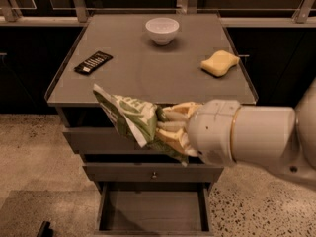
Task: Place green jalapeno chip bag into bottom drawer
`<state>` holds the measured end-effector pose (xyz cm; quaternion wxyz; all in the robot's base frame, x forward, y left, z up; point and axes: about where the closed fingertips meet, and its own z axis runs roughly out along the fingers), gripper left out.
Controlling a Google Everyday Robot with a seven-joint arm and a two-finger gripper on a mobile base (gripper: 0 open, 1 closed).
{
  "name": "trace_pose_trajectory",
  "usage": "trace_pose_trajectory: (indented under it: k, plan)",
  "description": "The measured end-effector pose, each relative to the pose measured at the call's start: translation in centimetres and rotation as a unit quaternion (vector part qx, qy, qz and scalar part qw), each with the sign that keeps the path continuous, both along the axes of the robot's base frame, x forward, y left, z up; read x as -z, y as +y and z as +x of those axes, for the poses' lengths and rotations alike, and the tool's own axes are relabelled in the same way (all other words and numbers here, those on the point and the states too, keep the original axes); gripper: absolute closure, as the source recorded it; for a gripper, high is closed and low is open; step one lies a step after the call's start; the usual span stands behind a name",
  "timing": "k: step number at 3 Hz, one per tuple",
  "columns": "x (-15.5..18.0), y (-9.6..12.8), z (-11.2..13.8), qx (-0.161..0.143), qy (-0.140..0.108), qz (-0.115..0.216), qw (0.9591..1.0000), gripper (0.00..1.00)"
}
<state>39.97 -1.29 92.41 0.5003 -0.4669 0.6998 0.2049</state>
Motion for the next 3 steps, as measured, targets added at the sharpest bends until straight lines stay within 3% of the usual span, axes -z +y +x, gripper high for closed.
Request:
trace_pose_trajectory:
  k: [1, 3]
  plan:
    - [4.2, -2.1, 0.1, 0.01, 0.013, 0.038, 0.9991, 1.0]
    - [7.5, -2.9, -0.5, 0.017, 0.027, 0.069, 0.9971, 1.0]
